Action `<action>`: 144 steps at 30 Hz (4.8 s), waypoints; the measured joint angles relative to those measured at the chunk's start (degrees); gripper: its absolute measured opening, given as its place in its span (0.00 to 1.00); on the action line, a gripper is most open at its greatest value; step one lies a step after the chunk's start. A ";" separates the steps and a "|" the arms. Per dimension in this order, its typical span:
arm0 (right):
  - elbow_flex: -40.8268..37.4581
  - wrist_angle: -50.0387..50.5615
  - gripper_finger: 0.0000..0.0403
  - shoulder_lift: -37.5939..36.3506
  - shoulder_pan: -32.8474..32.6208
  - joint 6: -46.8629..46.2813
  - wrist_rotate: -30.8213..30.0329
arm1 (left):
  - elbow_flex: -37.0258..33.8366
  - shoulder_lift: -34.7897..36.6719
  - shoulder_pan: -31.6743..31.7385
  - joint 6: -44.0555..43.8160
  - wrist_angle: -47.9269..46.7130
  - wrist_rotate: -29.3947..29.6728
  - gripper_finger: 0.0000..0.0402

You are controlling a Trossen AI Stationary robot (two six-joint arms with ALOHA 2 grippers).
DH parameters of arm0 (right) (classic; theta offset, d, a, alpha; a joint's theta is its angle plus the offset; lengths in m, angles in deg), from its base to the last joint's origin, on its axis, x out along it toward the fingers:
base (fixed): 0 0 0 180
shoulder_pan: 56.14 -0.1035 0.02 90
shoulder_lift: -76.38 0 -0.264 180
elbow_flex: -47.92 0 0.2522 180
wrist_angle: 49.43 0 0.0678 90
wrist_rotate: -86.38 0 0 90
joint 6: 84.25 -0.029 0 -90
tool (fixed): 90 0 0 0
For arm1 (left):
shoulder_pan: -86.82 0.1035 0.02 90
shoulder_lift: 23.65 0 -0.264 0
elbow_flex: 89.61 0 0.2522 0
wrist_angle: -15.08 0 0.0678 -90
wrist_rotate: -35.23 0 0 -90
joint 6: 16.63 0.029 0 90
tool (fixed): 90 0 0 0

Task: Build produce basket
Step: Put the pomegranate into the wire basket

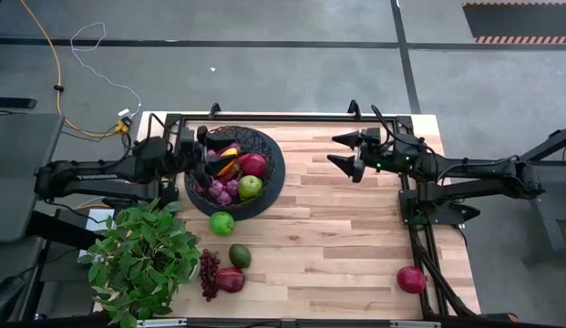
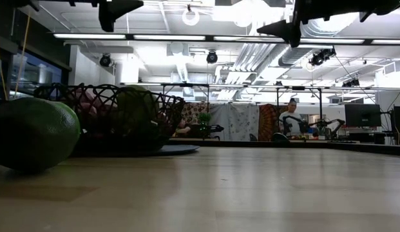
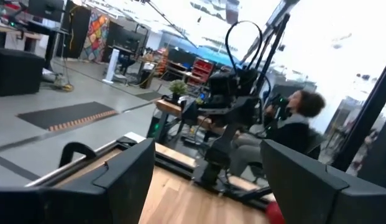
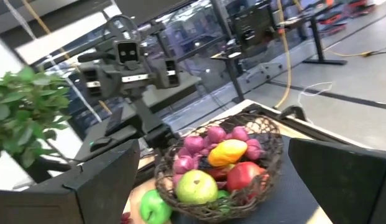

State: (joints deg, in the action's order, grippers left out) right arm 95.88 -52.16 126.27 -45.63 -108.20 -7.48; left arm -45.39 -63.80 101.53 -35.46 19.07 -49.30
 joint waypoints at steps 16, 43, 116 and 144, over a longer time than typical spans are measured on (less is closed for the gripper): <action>2.98 2.55 0.98 0.58 -0.52 0.15 4.85 | 0.00 -0.32 -0.16 1.44 0.06 1.18 0.70; 12.76 74.59 0.98 14.07 -48.62 -49.45 30.85 | 0.02 -0.34 -0.12 2.01 0.05 2.71 0.70; 30.27 55.56 0.88 27.91 -15.16 7.28 4.44 | 0.02 -0.33 -0.12 2.97 0.09 4.50 0.70; 7.74 -13.73 0.88 19.89 1.50 -5.02 11.01 | 0.03 -0.34 -0.14 9.22 0.09 -0.49 0.70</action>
State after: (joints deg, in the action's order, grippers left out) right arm 103.61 -65.89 146.16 -44.13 -113.21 3.53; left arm -45.36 -64.14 101.39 -26.25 19.16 -49.79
